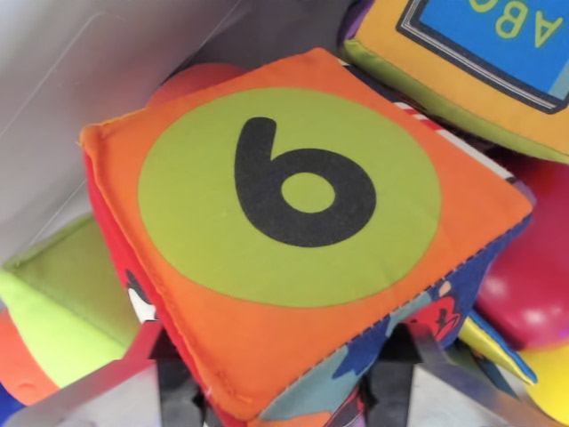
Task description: Pick an object from the bin
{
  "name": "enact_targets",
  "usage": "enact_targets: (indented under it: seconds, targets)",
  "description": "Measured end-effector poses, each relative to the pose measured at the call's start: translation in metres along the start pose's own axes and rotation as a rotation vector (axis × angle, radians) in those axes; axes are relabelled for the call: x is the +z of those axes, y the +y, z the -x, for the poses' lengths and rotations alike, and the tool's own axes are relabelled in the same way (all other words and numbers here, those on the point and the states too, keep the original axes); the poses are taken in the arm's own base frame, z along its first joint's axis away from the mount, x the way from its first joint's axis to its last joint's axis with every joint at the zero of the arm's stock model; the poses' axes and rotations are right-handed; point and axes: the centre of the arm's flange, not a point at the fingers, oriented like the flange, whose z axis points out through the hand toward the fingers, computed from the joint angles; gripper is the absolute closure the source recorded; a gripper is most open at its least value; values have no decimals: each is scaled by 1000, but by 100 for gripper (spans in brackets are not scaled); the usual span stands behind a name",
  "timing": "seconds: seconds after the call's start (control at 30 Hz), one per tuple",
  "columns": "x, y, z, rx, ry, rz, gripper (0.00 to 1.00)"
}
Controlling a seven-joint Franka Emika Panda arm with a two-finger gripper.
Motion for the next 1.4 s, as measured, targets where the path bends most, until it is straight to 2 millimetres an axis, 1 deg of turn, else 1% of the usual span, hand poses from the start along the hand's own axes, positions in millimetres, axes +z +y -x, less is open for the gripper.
enact_targets:
  seconds: [0.47,0.7,1.0,1.2,1.4]
  targets:
    - [-1,0,0,0,0,-1,100]
    - [-7,0,0,0,-1,-2,100]
    - [-28,0,0,1,-4,-4,100]
    - [-45,0,0,0,-5,-5,100]
    - [-67,0,0,0,-6,-5,100]
